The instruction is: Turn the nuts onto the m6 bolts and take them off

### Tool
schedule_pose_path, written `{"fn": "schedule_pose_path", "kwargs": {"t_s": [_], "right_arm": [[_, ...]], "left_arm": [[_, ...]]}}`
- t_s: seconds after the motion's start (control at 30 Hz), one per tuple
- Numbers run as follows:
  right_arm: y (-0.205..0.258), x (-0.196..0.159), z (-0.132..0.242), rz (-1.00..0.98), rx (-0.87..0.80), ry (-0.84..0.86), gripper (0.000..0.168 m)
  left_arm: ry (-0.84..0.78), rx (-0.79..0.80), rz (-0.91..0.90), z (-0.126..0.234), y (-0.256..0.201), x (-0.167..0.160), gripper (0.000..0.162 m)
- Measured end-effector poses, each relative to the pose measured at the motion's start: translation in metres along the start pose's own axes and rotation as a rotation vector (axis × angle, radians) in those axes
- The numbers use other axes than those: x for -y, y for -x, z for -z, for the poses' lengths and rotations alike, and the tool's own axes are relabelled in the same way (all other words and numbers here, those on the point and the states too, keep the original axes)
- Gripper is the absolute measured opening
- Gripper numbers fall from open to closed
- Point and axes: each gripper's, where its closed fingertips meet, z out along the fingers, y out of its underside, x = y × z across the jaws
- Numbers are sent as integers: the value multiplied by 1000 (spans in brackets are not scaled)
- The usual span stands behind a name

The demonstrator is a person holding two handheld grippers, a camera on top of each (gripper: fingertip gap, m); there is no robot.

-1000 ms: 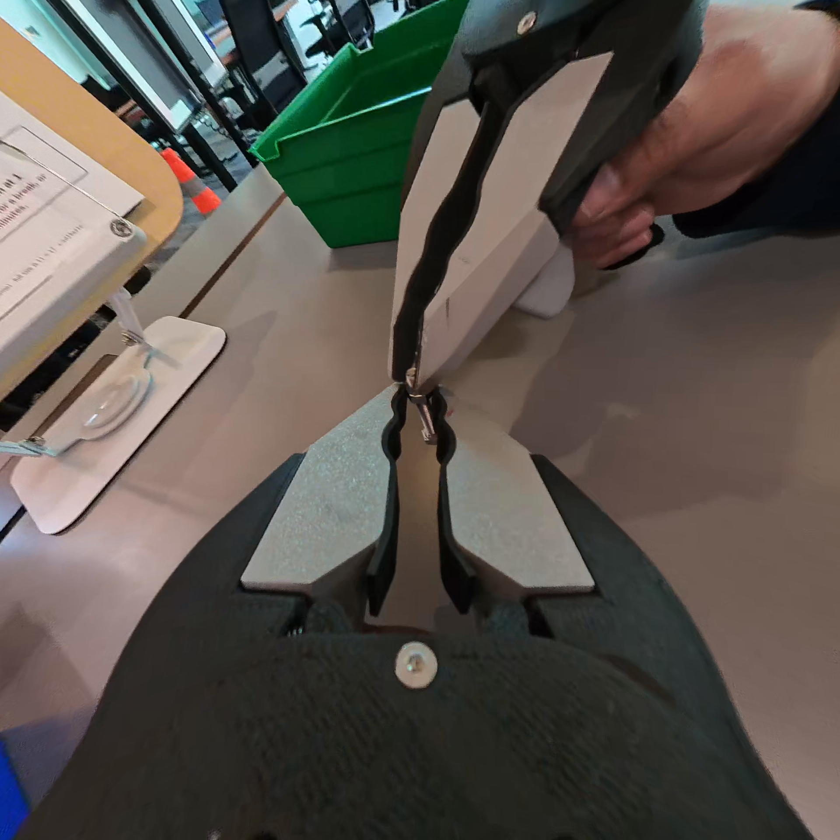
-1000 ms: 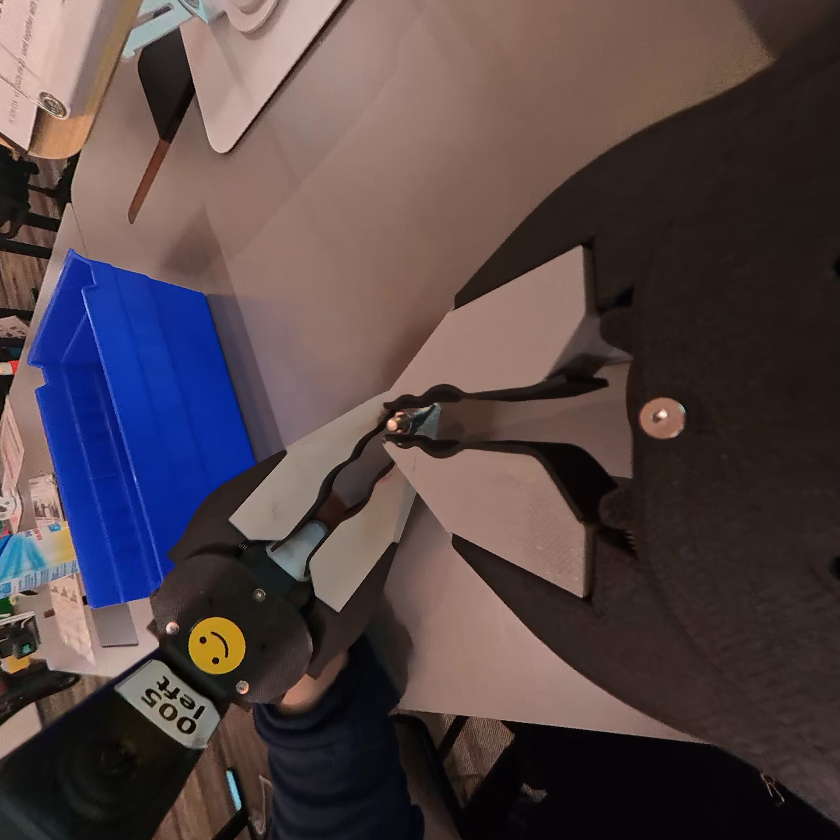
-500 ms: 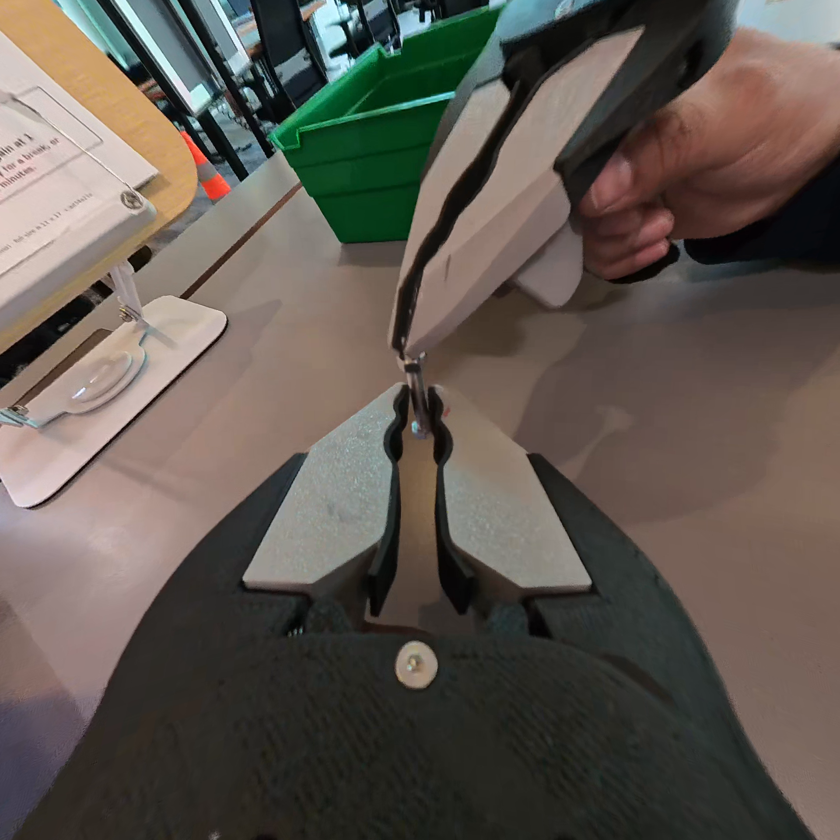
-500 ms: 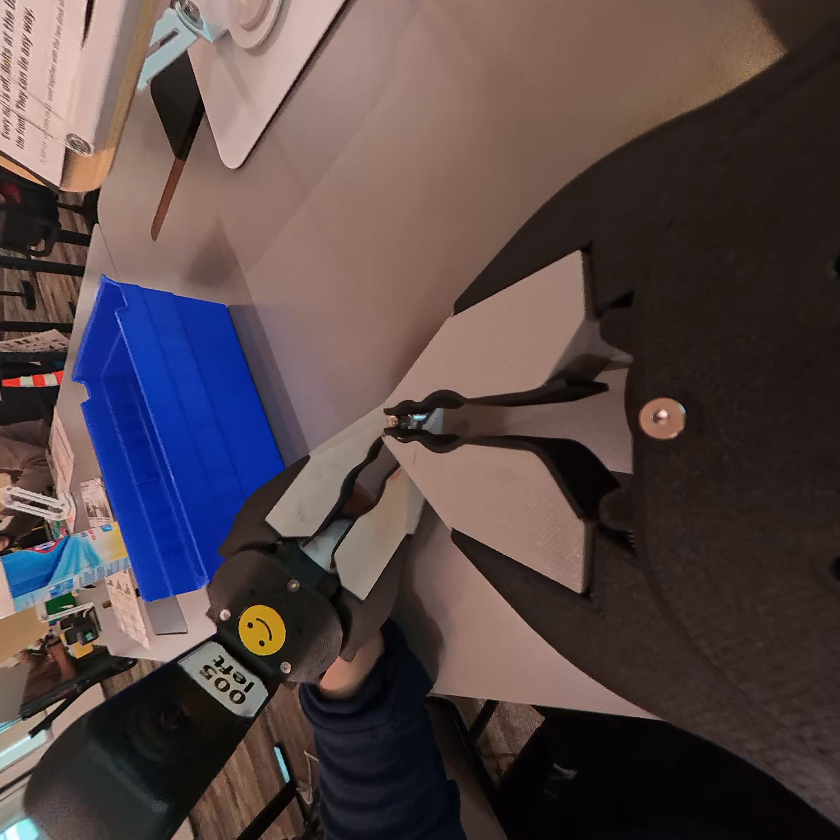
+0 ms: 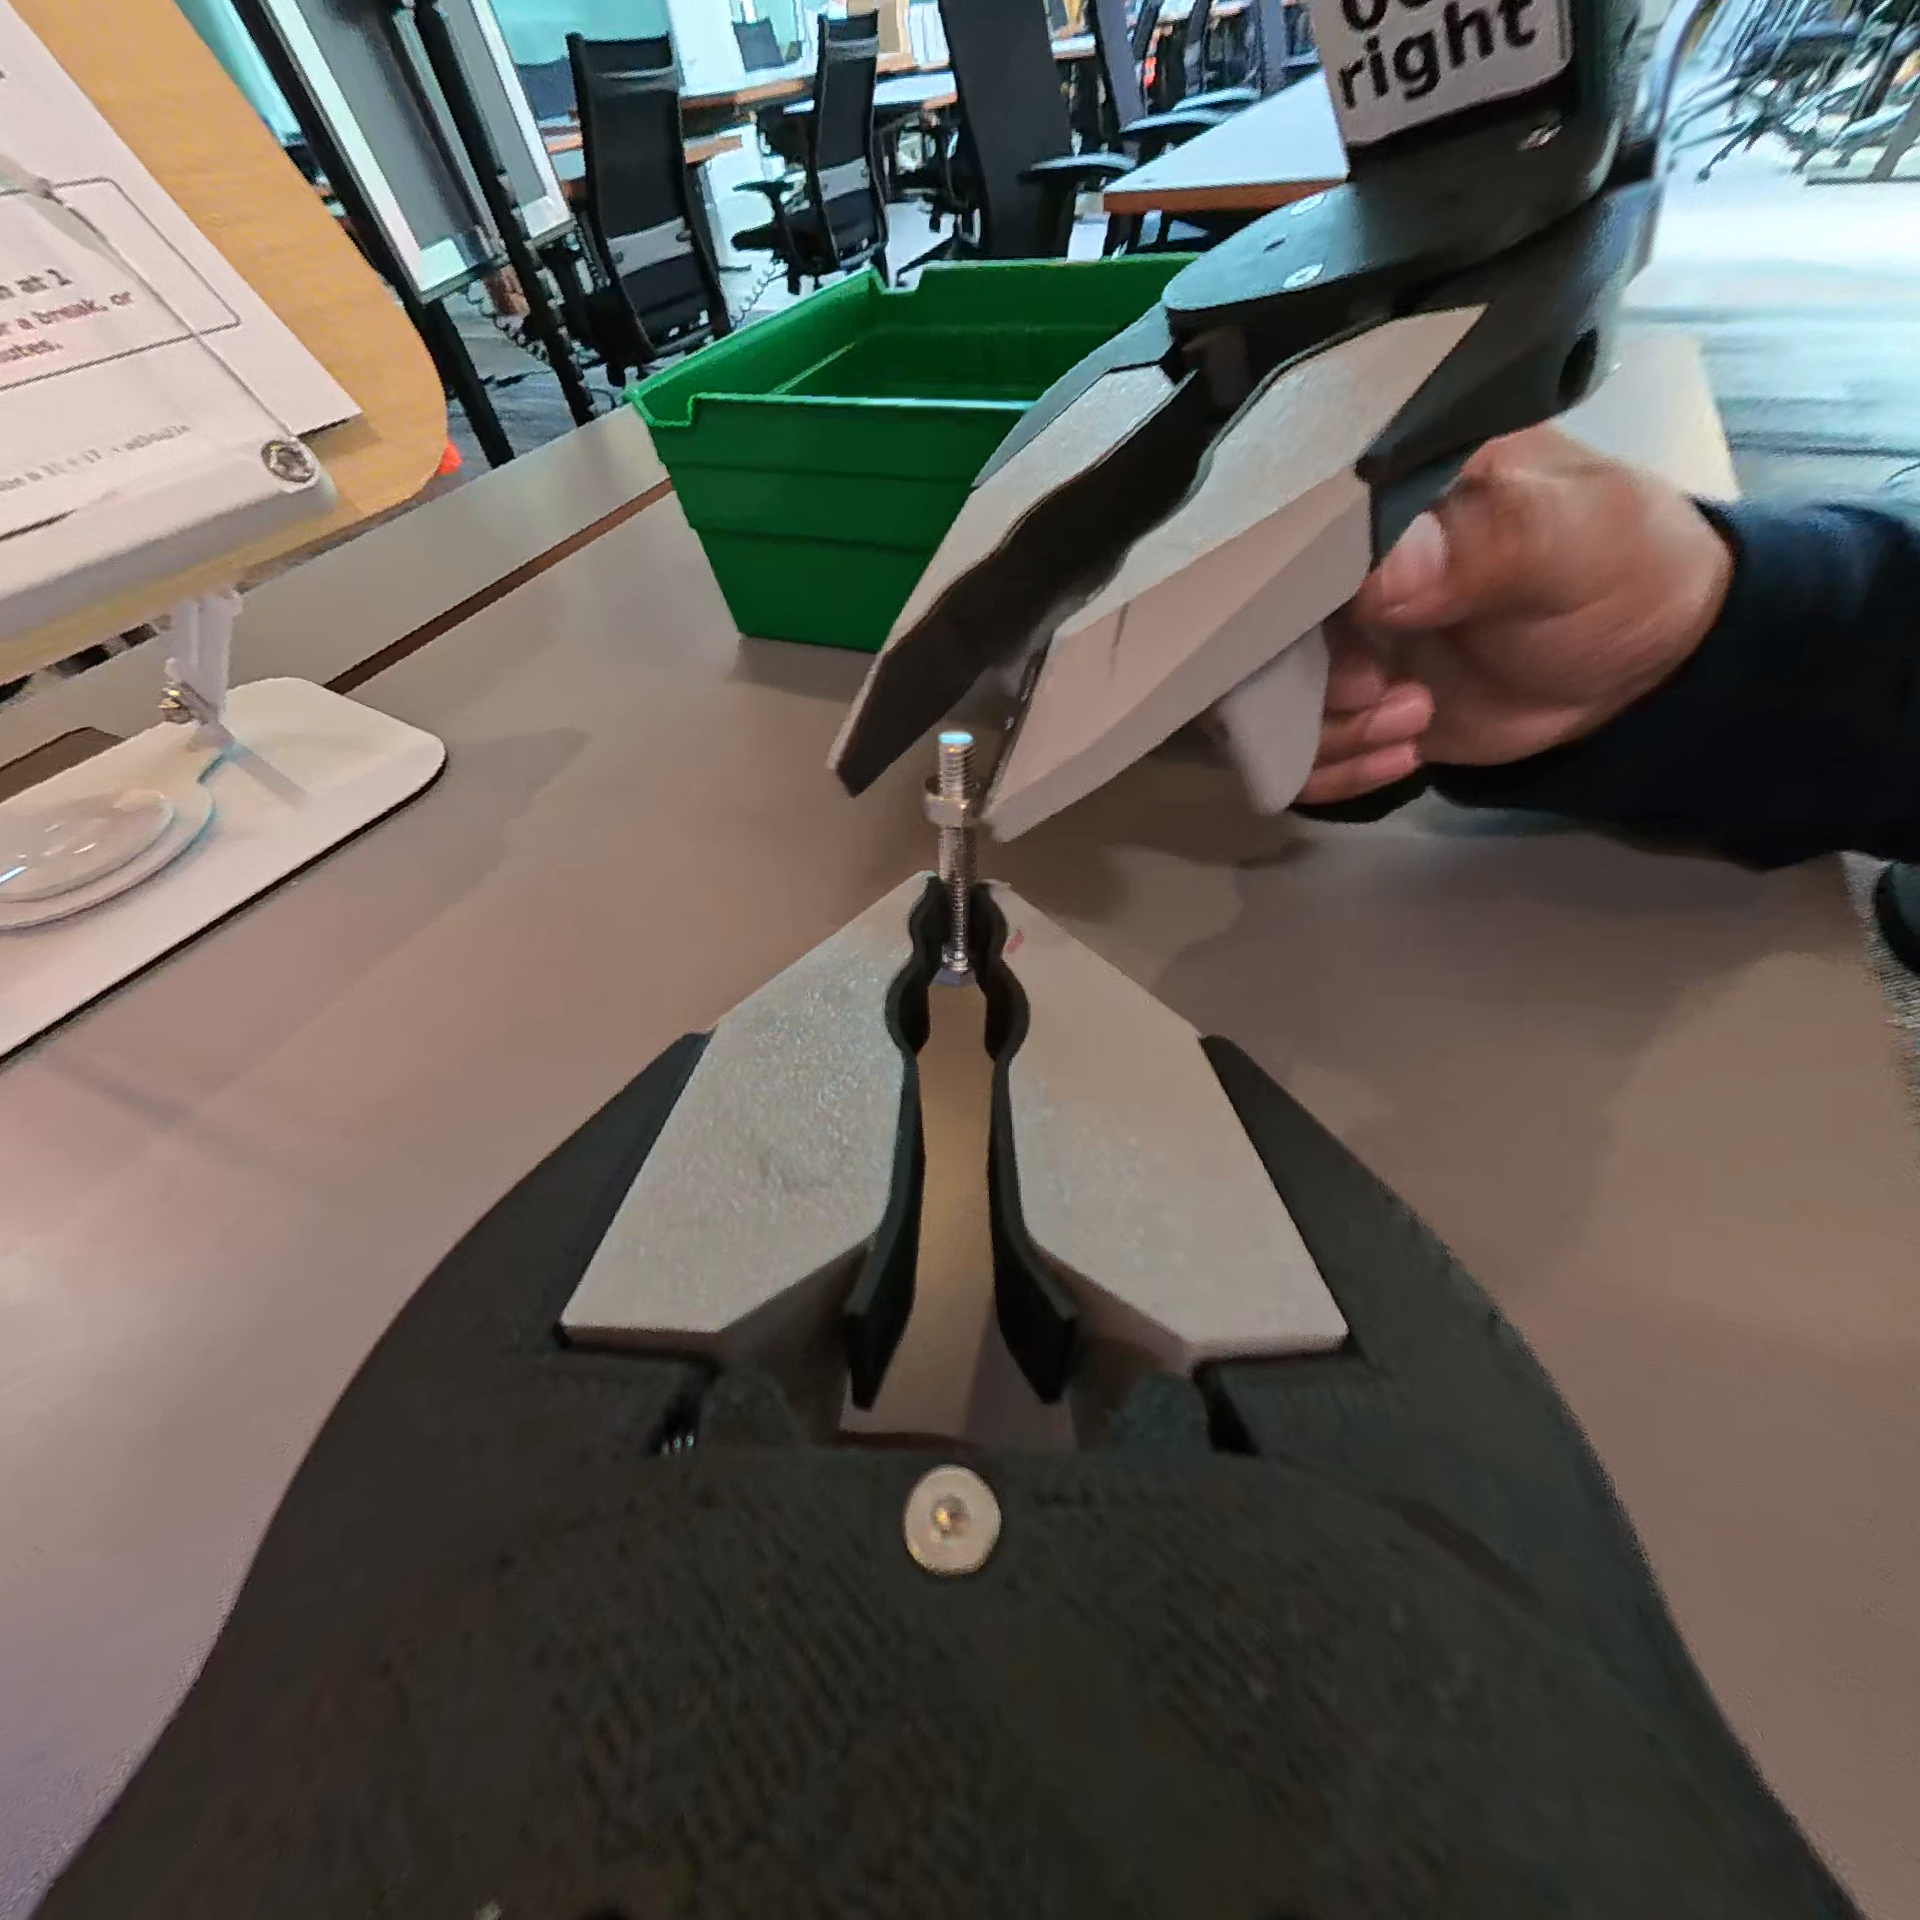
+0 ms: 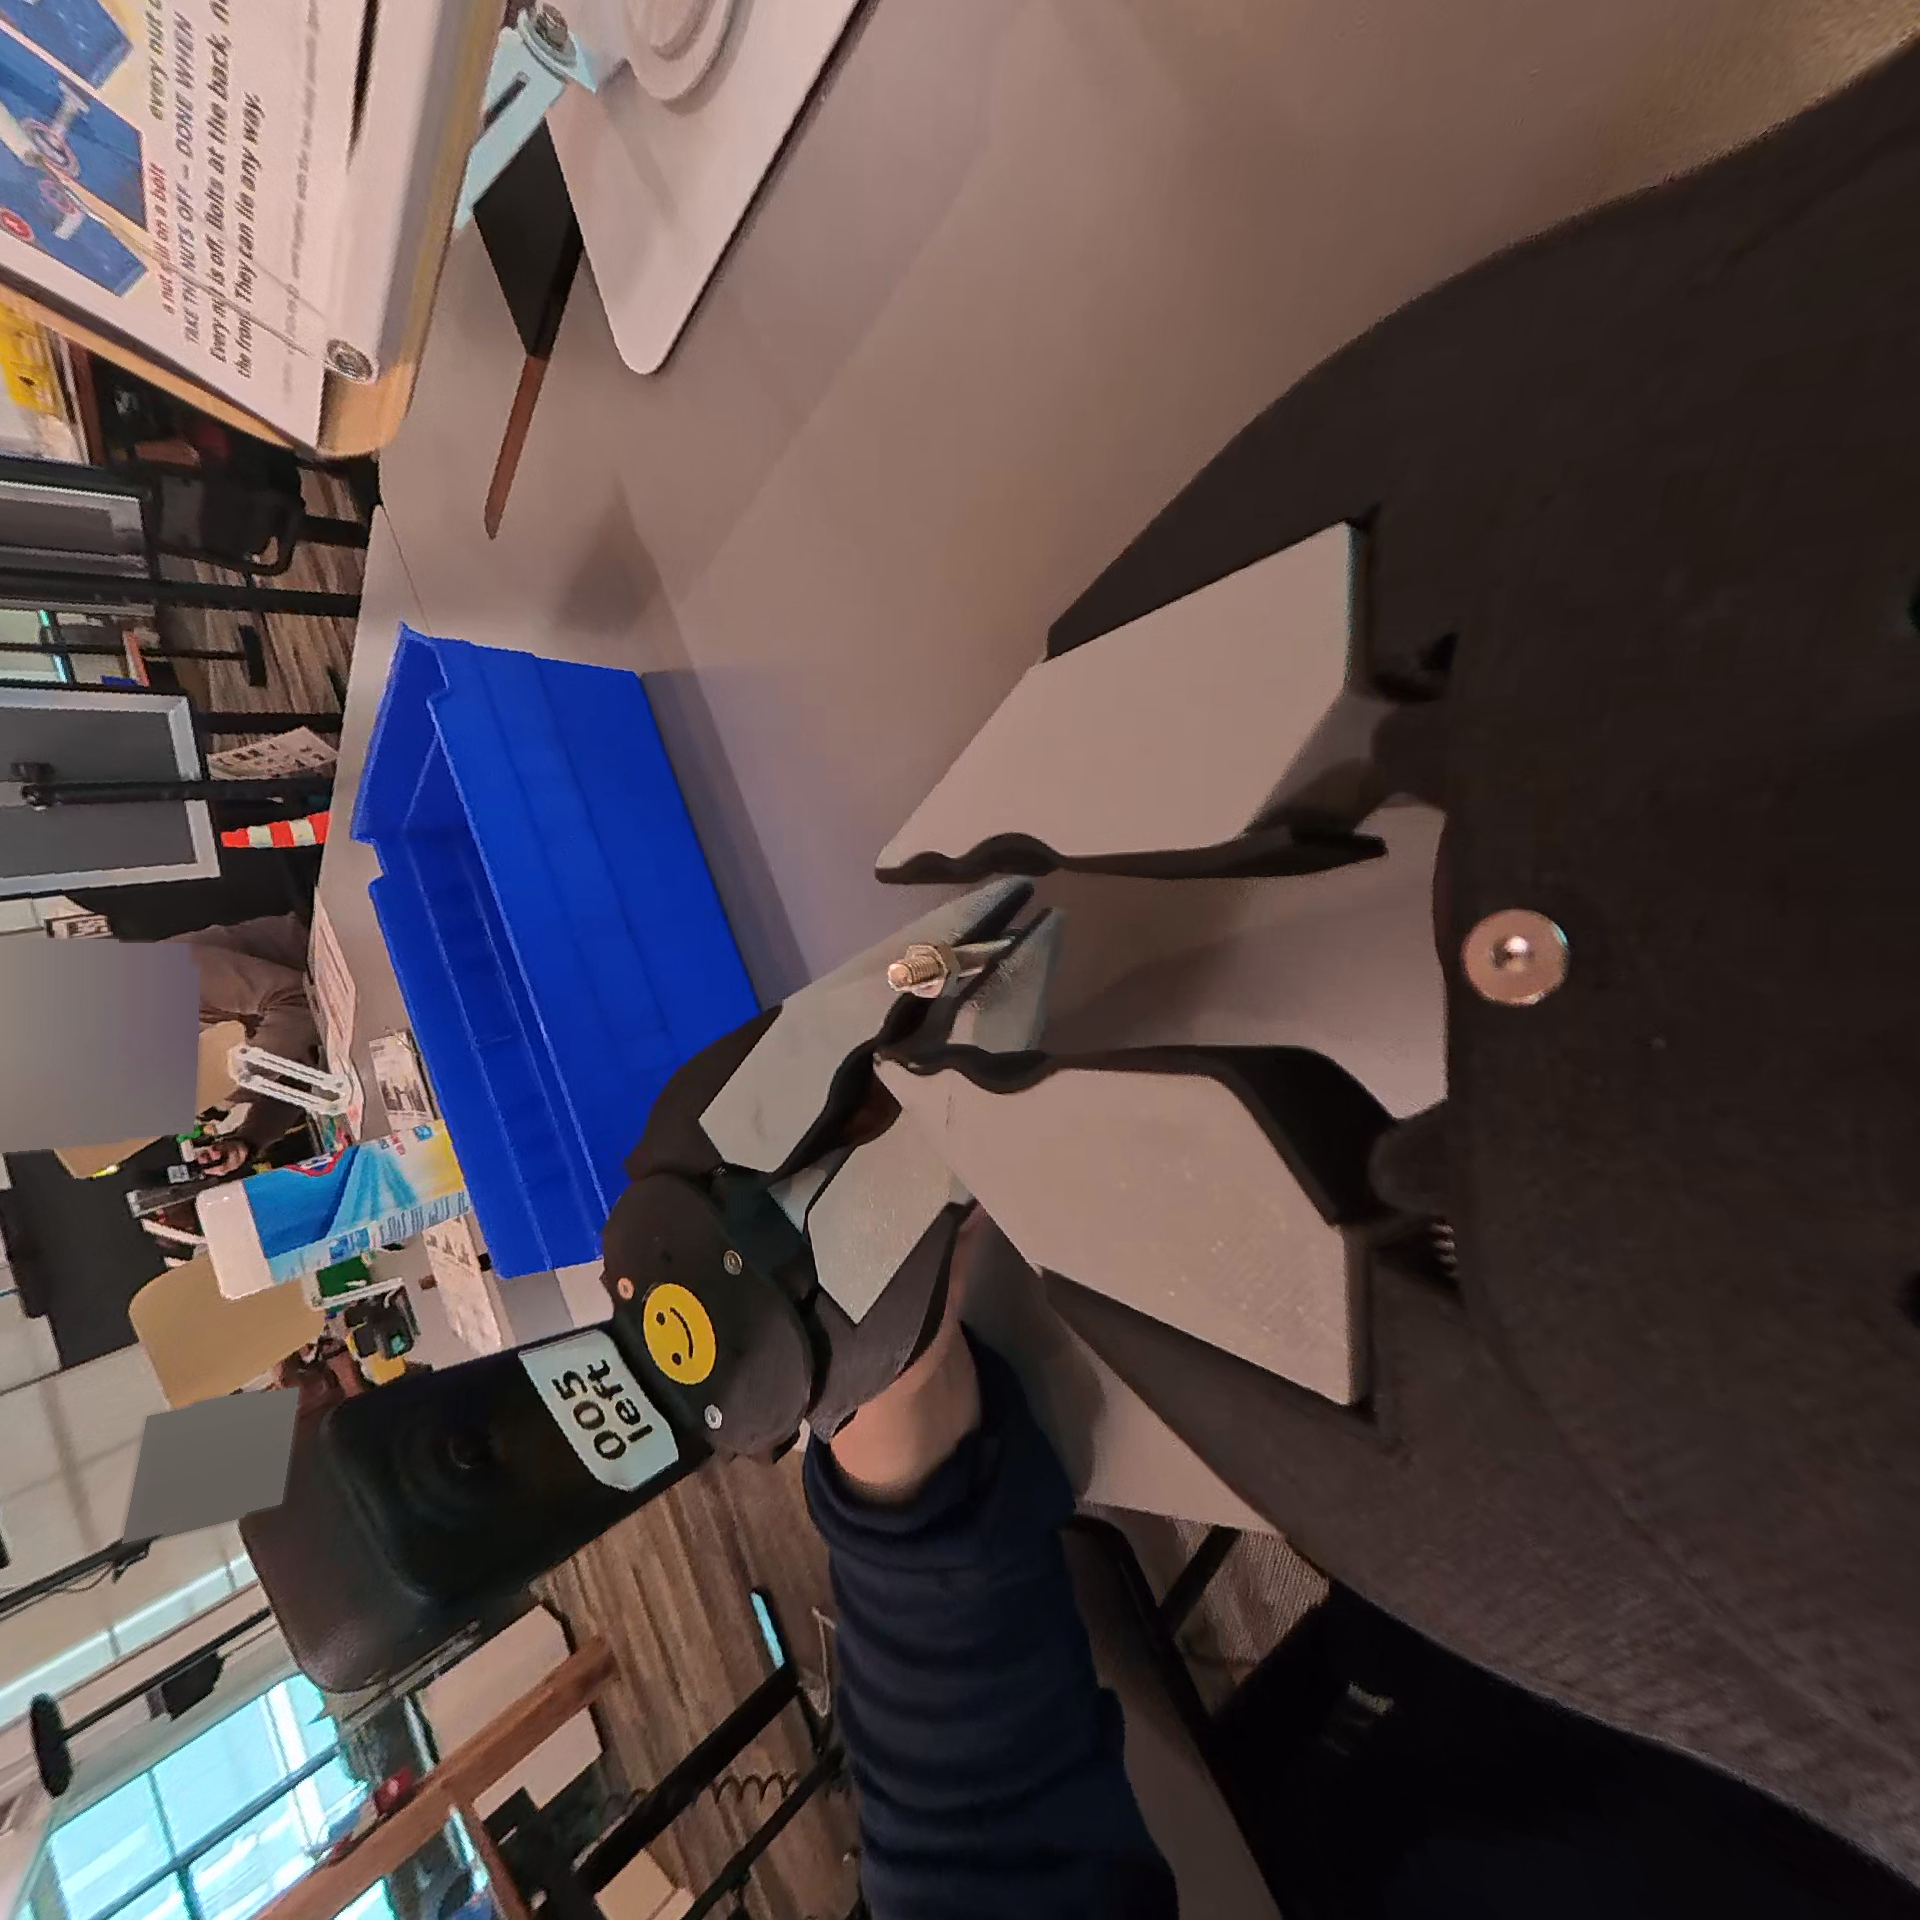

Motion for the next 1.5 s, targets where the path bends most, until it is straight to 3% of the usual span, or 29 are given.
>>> {"fn": "schedule_pose_path", "kwargs": {"t_s": [0.17, 0.23, 0.4, 0.57, 0.7, 0.77, 1.0, 1.13, 1.27, 1.5], "right_arm": [[-5, 6, 4, 59, -65, -20, 25], [-15, 9, 11, 42, -101, -36, 14], [-1, 17, 13, 0, 2, -91, 23], [5, 8, -1, 82, -30, -41, 27], [-7, 12, 7, 41, -64, -57, 29], [-19, 14, 13, 17, -117, -78, 17], [13, 13, 2, 62, 22, -78, 24], [4, 13, 1, 44, -21, -82, 28], [3, 18, 6, -10, 8, -112, 29], [17, 16, -3, 3, 64, -110, 29]], "left_arm": [[-65, 11, 38, 5, 3, 13, 4], [-91, 37, 72, 12, 14, 15, 3], [-100, 29, 117, 15, 18, 15, 3], [-95, -62, 39, 7, -11, 18, 4], [-109, -8, 62, 11, 2, 21, 3], [-133, -22, 109, 16, 7, 23, 3], [-107, 14, 63, 11, 4, 20, 3], [-133, 99, 94, 17, 22, 22, 3], [-161, 94, 157, 23, 31, 23, 3], [-114, -12, 95, 6, -3, 21, 3]]}}
